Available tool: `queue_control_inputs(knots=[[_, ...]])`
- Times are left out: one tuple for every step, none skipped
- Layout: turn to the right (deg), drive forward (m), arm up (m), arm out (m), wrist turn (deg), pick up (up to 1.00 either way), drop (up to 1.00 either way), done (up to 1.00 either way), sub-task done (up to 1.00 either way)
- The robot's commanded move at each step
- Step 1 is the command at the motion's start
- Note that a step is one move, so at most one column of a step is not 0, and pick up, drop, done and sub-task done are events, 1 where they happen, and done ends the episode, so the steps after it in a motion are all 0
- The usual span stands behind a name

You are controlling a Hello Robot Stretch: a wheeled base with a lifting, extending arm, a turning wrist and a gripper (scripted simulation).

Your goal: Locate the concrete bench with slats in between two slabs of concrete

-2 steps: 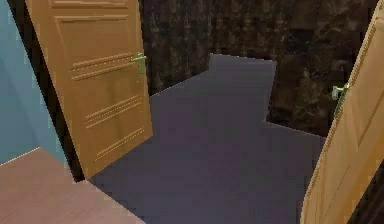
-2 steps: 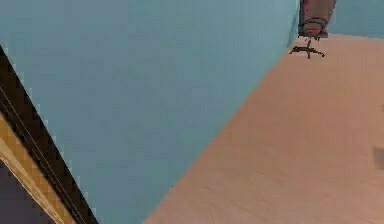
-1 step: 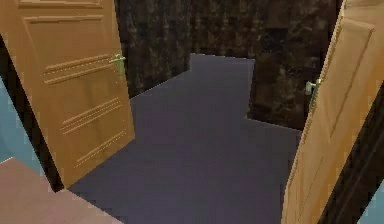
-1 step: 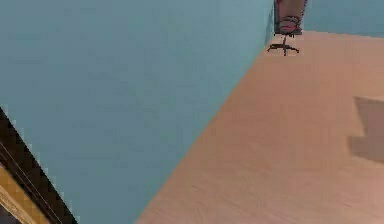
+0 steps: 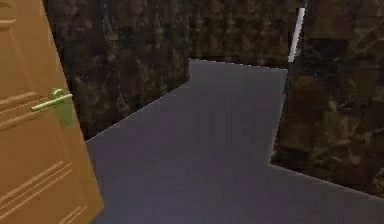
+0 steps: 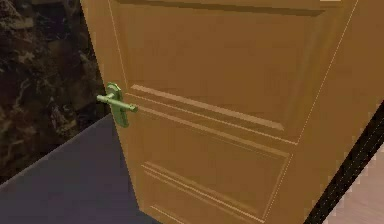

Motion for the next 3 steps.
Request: queue_control_inputs(knots=[[12.0,0.00,0.00,0.00,0.0,0.00,0.00,0.00,0.00],[0.0,0.25,0.00,0.00,0.0,0.00,0.00,0.00,0.00],[-6.0,0.00,0.00,0.00,0.0,0.00,0.00,0.00,0.00]])
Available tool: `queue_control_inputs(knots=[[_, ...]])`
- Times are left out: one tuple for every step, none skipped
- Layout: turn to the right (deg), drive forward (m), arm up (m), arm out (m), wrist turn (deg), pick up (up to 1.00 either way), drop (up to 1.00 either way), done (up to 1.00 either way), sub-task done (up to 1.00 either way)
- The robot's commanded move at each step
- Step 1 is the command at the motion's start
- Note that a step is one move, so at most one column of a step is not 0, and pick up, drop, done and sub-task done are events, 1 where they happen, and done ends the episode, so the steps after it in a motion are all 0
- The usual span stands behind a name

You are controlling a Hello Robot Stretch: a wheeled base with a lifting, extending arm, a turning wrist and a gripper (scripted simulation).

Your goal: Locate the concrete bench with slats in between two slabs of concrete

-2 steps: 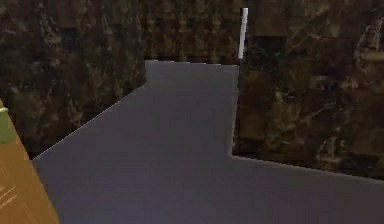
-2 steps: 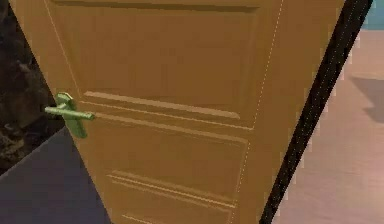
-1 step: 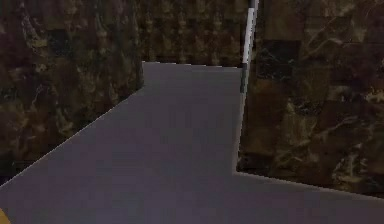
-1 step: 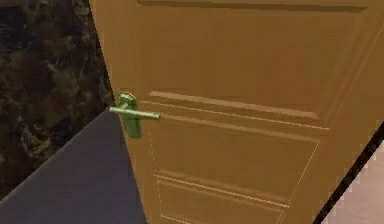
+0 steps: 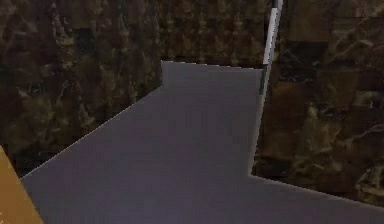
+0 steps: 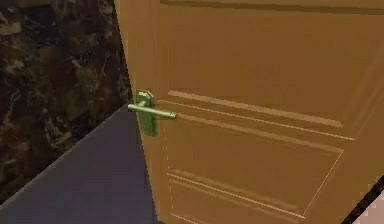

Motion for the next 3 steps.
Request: queue_control_inputs(knots=[[0.0,1.00,0.00,0.00,0.0,0.00,0.00,0.00,0.00],[-9.0,0.00,0.00,0.00,0.0,0.00,0.00,0.00,0.00],[0.0,0.20,0.00,0.00,0.0,0.00,0.00,0.00,0.00]])
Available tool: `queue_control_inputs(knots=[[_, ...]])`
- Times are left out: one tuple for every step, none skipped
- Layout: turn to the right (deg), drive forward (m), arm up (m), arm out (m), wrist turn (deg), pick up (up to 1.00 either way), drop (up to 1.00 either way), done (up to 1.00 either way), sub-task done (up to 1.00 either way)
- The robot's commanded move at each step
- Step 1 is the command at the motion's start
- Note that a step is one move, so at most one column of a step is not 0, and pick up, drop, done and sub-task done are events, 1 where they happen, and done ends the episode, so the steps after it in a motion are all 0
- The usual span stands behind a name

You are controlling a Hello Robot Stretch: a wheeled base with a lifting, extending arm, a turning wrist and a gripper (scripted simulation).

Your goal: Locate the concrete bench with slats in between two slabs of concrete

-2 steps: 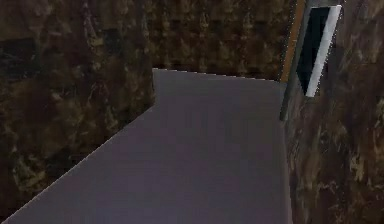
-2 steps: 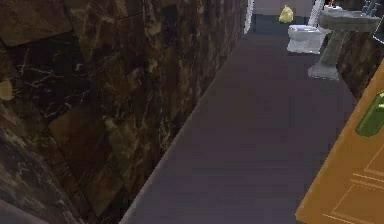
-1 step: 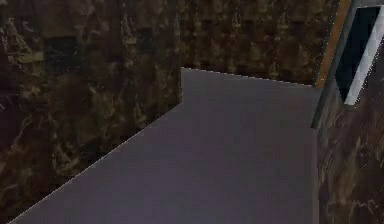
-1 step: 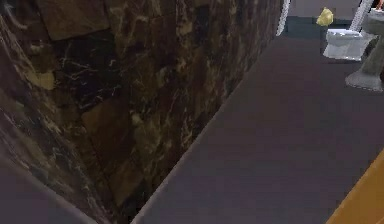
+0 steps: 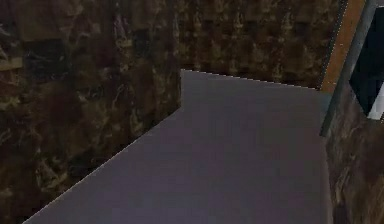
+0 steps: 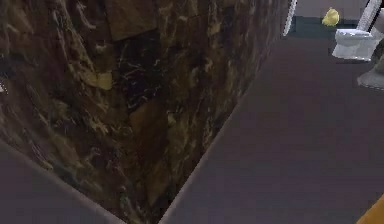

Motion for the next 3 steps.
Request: queue_control_inputs(knots=[[18.0,0.00,0.00,0.00,0.0,0.00,0.00,0.00,0.00],[0.0,1.00,0.00,0.00,0.0,0.00,0.00,0.00,0.00],[0.0,0.25,0.00,0.00,0.0,0.00,0.00,0.00,0.00]])
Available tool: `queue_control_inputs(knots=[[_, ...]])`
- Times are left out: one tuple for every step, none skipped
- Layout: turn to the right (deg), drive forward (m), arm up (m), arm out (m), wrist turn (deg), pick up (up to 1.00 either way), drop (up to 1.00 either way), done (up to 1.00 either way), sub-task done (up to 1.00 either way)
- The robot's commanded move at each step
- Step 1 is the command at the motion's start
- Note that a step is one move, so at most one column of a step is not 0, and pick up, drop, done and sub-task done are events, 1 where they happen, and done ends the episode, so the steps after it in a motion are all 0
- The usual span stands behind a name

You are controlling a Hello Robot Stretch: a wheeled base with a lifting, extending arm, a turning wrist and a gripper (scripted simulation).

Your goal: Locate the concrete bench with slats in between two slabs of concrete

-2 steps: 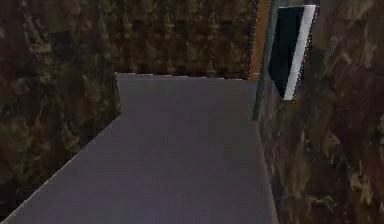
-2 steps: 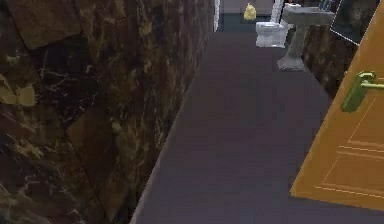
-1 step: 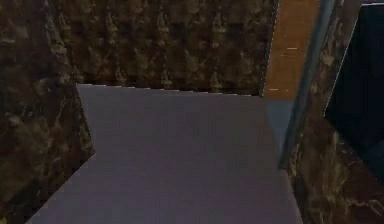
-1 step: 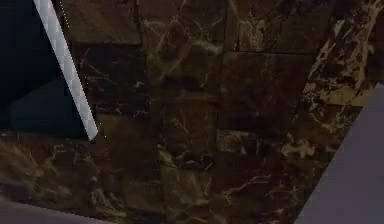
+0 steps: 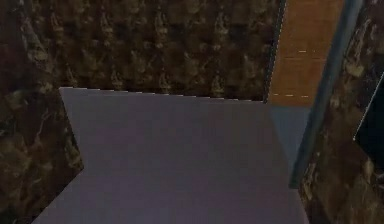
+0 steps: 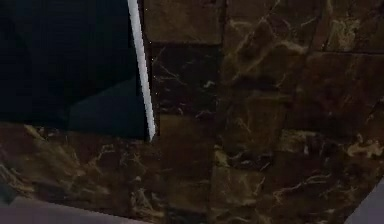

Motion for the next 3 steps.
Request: queue_control_inputs(knots=[[9.0,0.00,0.00,0.00,0.0,0.00,0.00,0.00,0.00],[0.0,1.00,0.00,0.00,0.0,0.00,0.00,0.00,0.00],[3.0,0.00,0.00,0.00,0.0,0.00,0.00,0.00,0.00]])
